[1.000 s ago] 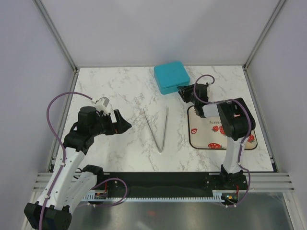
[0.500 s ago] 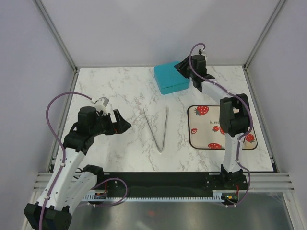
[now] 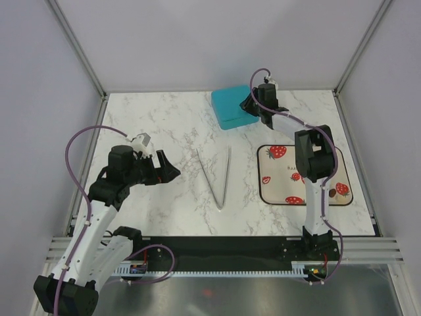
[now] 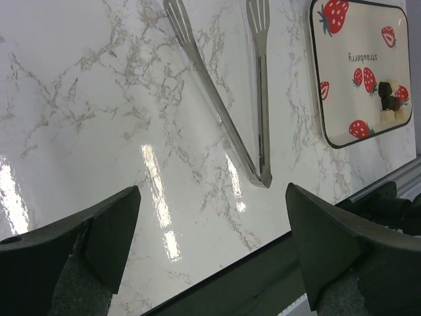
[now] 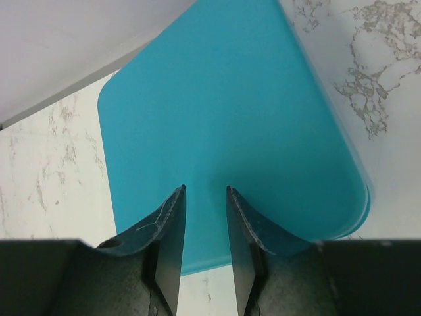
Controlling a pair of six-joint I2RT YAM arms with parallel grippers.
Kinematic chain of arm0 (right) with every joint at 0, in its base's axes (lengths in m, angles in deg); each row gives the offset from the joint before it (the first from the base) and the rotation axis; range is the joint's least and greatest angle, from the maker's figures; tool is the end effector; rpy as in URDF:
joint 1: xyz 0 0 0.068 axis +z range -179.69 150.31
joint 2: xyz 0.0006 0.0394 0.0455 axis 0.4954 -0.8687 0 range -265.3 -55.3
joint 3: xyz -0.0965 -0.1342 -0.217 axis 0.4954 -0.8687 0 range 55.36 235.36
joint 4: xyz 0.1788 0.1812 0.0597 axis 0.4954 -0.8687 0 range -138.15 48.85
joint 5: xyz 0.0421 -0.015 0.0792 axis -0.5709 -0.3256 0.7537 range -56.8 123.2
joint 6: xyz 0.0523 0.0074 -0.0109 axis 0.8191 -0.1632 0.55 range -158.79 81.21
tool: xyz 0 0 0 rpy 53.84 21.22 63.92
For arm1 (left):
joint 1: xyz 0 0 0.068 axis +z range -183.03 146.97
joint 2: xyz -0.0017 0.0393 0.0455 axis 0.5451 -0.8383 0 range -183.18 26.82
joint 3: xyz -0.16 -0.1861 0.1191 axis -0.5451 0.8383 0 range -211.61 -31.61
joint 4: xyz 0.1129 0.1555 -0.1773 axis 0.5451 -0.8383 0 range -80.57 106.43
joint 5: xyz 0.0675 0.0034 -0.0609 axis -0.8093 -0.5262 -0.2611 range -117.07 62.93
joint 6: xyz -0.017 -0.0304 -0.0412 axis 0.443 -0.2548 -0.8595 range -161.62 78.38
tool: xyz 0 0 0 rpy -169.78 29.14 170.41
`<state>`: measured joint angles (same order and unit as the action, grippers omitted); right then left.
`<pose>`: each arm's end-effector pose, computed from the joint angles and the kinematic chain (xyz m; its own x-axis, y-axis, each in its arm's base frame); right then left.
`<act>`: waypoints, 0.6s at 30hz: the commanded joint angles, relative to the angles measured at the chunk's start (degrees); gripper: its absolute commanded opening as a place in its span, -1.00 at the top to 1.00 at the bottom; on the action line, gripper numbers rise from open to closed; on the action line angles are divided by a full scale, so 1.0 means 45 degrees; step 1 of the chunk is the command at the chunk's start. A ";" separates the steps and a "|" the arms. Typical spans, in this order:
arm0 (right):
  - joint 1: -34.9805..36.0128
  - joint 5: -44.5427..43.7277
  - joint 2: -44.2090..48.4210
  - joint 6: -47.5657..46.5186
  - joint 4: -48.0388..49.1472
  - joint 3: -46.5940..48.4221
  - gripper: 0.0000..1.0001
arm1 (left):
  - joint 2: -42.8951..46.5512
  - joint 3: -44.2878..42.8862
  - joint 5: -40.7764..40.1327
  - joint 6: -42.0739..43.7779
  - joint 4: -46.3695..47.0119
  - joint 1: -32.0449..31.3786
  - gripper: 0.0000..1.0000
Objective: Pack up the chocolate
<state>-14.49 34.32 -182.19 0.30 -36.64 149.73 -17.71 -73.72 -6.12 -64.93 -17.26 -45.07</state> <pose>0.4960 0.1357 0.1920 -0.5276 0.5100 -0.6794 0.0692 0.8229 0.5640 0.1595 -0.0471 0.2850 -0.7183 -0.2246 -0.6585 0.2102 0.8321 -0.5132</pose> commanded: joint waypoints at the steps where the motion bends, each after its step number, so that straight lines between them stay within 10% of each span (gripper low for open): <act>1: 0.0020 -0.0271 -0.0064 -0.0874 -0.1589 -0.0639 0.21 | -0.0025 0.0021 -0.0281 0.0258 0.0397 -0.0041 -0.99; 18: -0.0077 -0.0172 0.2162 -0.3529 -0.2233 0.0826 -0.17 | -0.2815 -0.1557 -0.0260 -0.1927 0.3187 -0.0021 -0.90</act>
<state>-14.47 34.74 -177.03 -10.00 -45.45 149.95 -27.46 -75.92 -7.48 -68.93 -12.61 -45.07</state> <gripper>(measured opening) 0.564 0.955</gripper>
